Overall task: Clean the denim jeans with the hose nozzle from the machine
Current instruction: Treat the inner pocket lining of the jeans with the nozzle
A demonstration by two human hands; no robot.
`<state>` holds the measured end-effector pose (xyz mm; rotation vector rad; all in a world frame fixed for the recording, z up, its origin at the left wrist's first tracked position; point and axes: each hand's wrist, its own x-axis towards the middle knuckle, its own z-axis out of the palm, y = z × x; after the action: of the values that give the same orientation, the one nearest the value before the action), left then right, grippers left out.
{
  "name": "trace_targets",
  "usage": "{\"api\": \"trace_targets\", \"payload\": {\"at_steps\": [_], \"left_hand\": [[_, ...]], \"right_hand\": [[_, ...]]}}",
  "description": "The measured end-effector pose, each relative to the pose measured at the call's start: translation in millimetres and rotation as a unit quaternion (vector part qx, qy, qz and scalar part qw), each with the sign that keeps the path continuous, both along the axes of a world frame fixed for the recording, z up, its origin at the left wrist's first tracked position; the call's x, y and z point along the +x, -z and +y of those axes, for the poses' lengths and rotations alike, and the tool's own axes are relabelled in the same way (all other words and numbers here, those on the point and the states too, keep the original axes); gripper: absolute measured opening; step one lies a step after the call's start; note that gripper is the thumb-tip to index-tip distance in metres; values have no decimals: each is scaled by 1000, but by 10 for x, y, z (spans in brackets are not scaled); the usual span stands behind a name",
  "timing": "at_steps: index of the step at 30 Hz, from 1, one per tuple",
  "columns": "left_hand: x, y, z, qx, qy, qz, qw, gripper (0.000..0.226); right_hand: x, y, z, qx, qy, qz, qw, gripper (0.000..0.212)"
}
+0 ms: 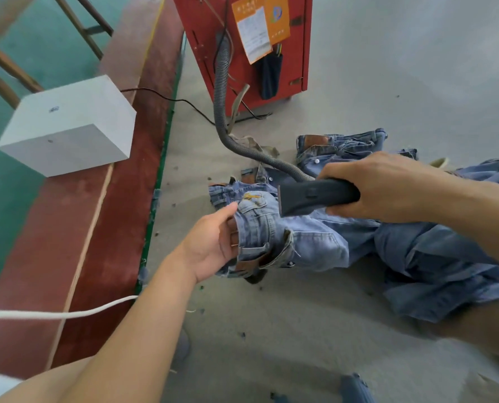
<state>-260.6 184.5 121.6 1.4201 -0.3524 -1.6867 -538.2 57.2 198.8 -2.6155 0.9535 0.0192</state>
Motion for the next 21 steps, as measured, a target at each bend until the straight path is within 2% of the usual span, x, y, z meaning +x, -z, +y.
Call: {"api": "trace_targets", "payload": {"at_steps": [3,5,8,10,12,14,16,21], "left_hand": [[-27,-35,-14,-24,-24,67,997,46],[-70,-13,-23,-29,-6,97,995,54],[-46,-5,-34,-15,27,106,994,68],[1,-32,-21,6,38,100,994,73],[-10,-13,-10,61,42,47,996,56],[-70,94,11,101,7,-5,995,30],[-133,174,11,118,-27,-22,992,18],[-89,210,-28,70,-67,-27,995,31]], "right_hand": [[107,3,112,16,-19,34,999,26],[198,37,209,16,-32,40,999,27],[297,66,243,26,-26,-14,999,33],[283,74,127,26,8,-72,997,30],[198,36,-63,4,48,-87,995,30],[57,-7,-239,-11,64,-57,996,31],[-68,10,-333,-21,59,4,998,32],[-165,275,-293,-77,24,173,982,28]]}}
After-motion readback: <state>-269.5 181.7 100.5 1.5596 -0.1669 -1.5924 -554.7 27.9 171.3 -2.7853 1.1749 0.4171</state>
